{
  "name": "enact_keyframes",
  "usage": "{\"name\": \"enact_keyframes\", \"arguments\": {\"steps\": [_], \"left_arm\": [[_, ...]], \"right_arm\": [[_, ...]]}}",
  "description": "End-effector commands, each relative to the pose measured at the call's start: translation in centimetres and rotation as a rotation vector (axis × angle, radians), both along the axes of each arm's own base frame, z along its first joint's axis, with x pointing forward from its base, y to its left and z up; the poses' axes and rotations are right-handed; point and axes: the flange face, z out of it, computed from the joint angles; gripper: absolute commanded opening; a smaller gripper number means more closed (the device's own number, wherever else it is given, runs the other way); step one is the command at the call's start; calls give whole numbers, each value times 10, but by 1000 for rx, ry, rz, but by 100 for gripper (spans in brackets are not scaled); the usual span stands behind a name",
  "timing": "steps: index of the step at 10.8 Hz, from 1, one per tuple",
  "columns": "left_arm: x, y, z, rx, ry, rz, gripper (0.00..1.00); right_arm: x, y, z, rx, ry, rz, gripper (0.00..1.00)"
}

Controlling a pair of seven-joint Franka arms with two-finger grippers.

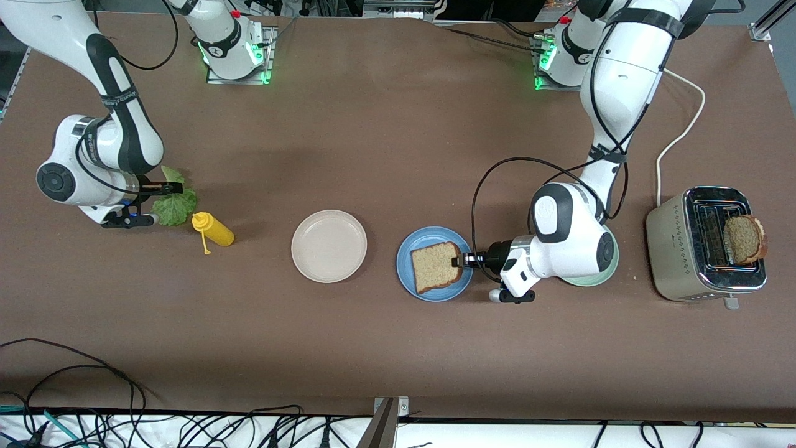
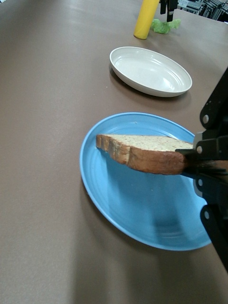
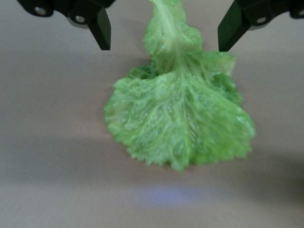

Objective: Make sandwich in blue plate with both arms
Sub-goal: 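Release the bread on the blue plate while the right gripper grasps lettuce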

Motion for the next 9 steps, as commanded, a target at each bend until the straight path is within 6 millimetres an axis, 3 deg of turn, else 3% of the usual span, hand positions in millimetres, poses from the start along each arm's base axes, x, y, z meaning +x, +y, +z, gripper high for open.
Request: {"name": "enact_keyframes", "arguments": {"steps": [1,2,3,4,5,6,7,9], "left_arm": [[4,-7,-7,-30,-2,5,0],[3,-7,-9,-29,1,5,0],[3,-5,-14,-28,0,-1,5],[3,-2,-18,-25,4,1,17],[3,-1,-18,-26,6,4,32],[3,1,-21,-24,9,3,78],[4,4,-22,-23,1,-4,100],[5,10,-22,-28,-13,-12,100]], "right_arm": [[-11,-2,-14,12,42,11,89],[-12,-2,-18,17,50,1,69],[-15,-4,-21,21,69,-7,43],[-16,-4,-21,22,77,-8,15],[-16,-4,-20,24,79,-12,0],[-16,-4,-20,33,77,-26,0],[-14,-4,-19,42,71,-41,0],[-3,-5,-4,39,36,-41,0]]}}
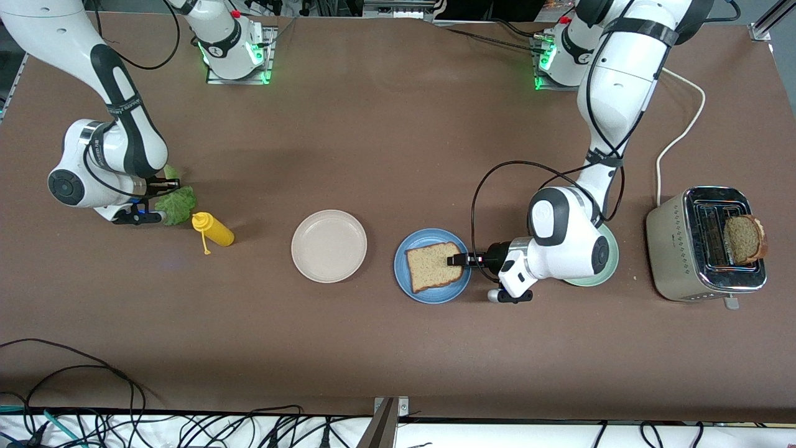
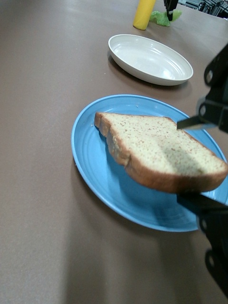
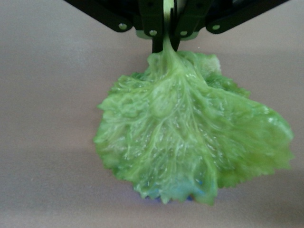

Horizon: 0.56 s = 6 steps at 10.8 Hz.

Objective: Make sandwich in blue plate with both arms
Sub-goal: 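Lift the lettuce leaf with the right gripper while the left gripper withdraws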

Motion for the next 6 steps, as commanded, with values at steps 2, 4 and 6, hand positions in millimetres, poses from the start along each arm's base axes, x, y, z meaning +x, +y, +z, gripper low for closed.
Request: {"name": "enact_keyframes", "arguments": {"steps": [2,4,6], "left_arm": [[12,25,-4,-36,-58,-18,100],[15,53,-8,-38,-92,-42,100],[12,79,9,-46,-108,-65,100]], "right_arm": [[33,-7,65,15,-60,-11,0],[64,-9,141,22,-25,-14,0],[90,0,216,22,-13,-8,0]]}}
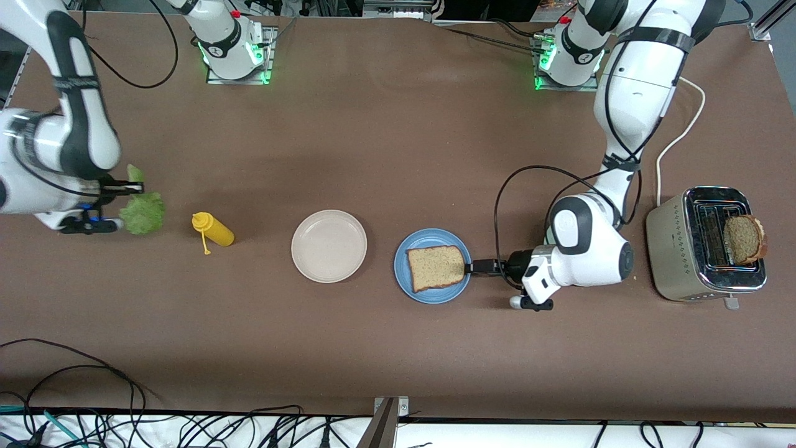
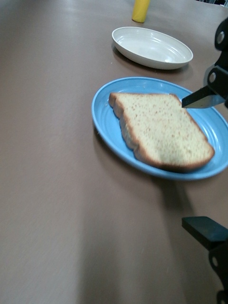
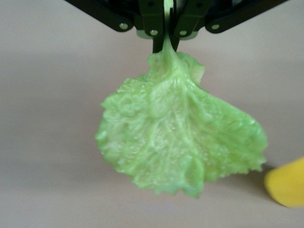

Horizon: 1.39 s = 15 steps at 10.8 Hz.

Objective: Make sandwich in blue plate with both arms
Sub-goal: 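Lift the lettuce leaf with the right gripper while the left gripper withdraws, then carry the lettuce leaf over the bread on the blue plate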

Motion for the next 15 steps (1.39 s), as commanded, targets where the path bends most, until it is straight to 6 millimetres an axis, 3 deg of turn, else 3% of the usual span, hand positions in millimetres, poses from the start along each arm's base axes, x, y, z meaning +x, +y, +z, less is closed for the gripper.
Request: {"name": "enact_keyframes", "arguments": {"steps": [1,4,6,7,10,12,13,15], "left_arm": [[-8,39,31,-28,-24,-29,100],[-24,99,80,118,-57,-113,100],[-39,117,128,289,-112,-245,100],[-46,126,152,340,-140,-280,100],[-60,181,212,378,-135,-259,100],[-75,223,277,465,-203,-217,100],[-86,236,313,502,-249,-200,100],[-120,240,354,570,-239,-239,100]], "right_arm": [[36,17,103,21,-14,22,0],[58,76,169,69,-100,104,0],[67,115,194,77,-162,108,0],[68,145,201,77,-181,115,0],[70,237,202,79,-253,41,0],[64,309,195,86,-297,17,0],[57,346,192,87,-322,14,0],[41,411,180,101,-347,59,0]]}}
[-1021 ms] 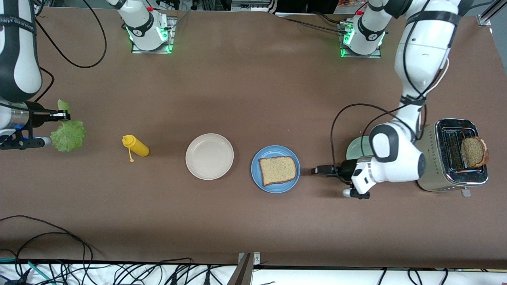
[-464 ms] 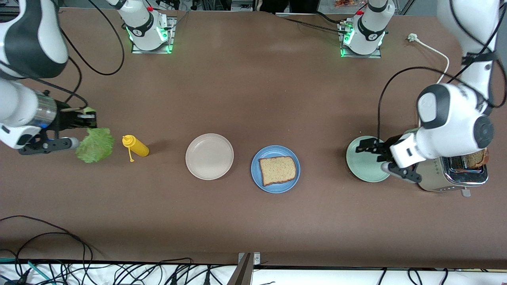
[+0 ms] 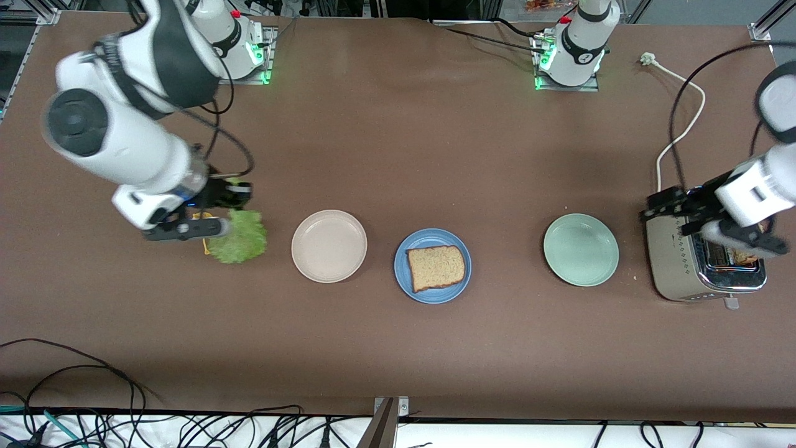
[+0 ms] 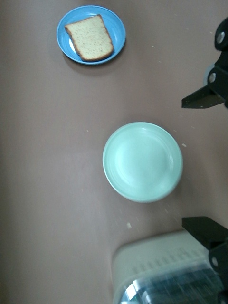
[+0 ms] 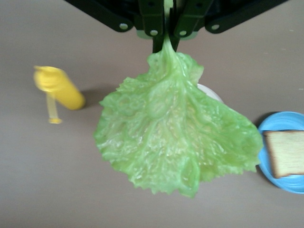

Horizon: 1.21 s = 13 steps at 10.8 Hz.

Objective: Make sandwich in blue plate with both arms
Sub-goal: 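Carry the lettuce leaf over the bread on the blue plate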

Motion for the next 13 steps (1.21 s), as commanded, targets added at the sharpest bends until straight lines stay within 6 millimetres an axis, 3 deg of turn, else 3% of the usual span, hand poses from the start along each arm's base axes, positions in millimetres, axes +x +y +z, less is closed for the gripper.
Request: {"name": "enact_keyframes", "arguments": {"steps": [1,5,8,10,13], "left_arm": [[-56,-1,59,94,8,-50,100],[-86,1,104,148,60,51,100],[-93,-12,141,227,118,154,100],[-86,-14,147,240,184,268,100],[-82,-23,160,251,221,325,100]], "right_arm": [[-17,88,-15,27,-47,56,0],[-33,187,-66,106,-152,31,0],[-43,246,-112,90,-241,124,0],[-48,273,-146,63,-337,217,0],[-49,294,-197,17,-504,385,0]]}}
